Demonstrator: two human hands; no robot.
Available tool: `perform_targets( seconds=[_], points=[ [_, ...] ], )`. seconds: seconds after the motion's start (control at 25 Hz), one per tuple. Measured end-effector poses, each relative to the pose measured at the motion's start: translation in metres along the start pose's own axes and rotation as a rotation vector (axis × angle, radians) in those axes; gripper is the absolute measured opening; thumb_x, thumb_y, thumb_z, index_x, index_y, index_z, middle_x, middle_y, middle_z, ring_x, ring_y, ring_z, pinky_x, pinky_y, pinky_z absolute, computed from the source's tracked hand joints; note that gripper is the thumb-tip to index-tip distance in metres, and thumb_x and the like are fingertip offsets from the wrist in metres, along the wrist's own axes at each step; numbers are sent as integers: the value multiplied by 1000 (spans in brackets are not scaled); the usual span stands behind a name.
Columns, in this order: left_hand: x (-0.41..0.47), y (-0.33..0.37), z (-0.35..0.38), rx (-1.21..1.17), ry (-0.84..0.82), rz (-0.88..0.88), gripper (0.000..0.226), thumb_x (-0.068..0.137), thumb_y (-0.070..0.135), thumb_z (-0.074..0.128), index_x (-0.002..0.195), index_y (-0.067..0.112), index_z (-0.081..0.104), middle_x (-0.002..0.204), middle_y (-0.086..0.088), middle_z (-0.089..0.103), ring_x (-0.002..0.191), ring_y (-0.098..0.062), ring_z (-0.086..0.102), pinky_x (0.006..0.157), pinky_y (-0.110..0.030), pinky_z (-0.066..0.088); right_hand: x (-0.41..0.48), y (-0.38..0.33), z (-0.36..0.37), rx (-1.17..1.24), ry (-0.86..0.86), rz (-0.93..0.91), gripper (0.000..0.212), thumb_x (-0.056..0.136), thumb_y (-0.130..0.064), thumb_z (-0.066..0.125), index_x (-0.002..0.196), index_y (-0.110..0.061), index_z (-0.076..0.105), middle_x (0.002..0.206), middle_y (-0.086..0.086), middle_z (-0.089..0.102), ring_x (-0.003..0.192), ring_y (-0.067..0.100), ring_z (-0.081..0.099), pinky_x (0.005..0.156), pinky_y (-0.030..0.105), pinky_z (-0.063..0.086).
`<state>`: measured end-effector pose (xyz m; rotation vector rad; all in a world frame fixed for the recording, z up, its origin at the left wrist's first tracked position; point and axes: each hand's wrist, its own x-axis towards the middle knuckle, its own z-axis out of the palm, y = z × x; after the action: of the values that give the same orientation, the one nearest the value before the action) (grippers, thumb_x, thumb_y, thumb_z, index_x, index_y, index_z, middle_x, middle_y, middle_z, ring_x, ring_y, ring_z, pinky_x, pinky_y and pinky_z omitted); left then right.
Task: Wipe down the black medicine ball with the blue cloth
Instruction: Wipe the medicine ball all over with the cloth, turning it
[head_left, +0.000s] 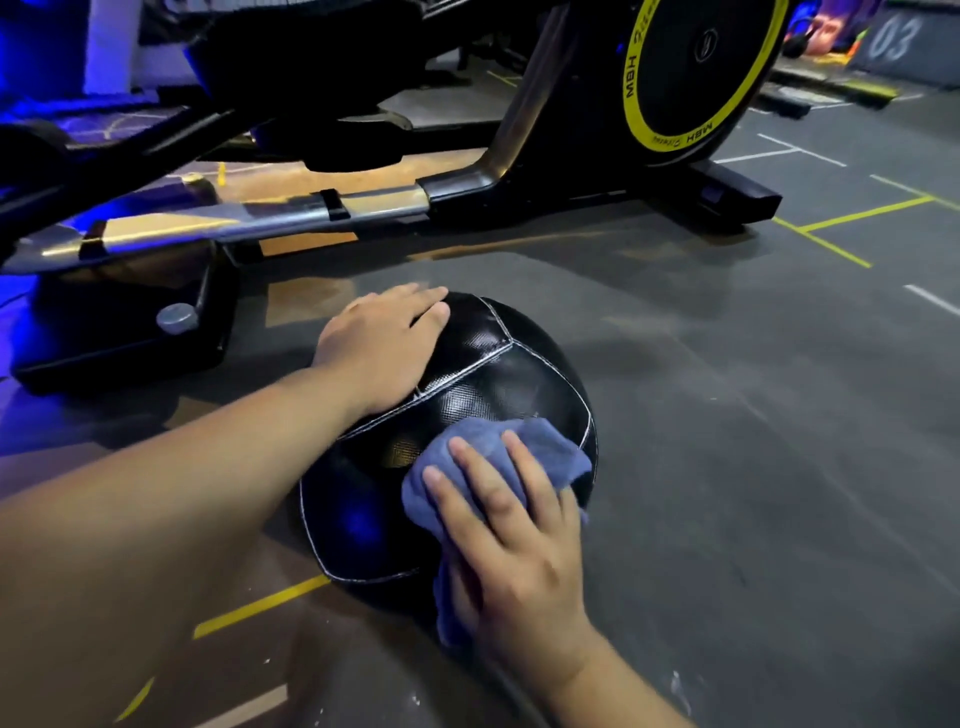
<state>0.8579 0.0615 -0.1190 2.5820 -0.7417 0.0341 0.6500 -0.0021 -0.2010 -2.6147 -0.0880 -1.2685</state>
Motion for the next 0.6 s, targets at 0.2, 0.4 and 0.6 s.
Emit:
perform_targets(
  seconds=[0.2, 0.4, 0.6],
  points=[
    [4, 6, 7, 19, -29, 34, 61, 87, 67, 14, 139, 51, 40, 155, 17, 33, 144, -14, 28, 118, -43, 20, 102, 85, 4, 216, -88, 544, 30, 92, -23, 55, 120, -26, 67, 124, -5, 66, 118, 17, 59, 99, 21, 39],
    [4, 7, 1, 8, 1, -44, 47, 96, 60, 21, 137, 53, 42, 153, 21, 34, 143, -15, 29, 117, -41, 22, 110, 80, 12, 229, -58, 559, 29, 93, -23, 56, 119, -28, 68, 123, -11, 66, 117, 9, 57, 99, 19, 39],
    [6, 4, 1, -26, -17, -52, 44, 97, 55, 24, 136, 51, 45, 152, 20, 37, 143, -10, 30, 116, -33, 21, 3, 1, 14, 56, 145, 356, 36, 91, -19, 57, 126, -17, 66, 135, 5, 59, 131, 33, 48, 106, 46, 38]
  ],
)
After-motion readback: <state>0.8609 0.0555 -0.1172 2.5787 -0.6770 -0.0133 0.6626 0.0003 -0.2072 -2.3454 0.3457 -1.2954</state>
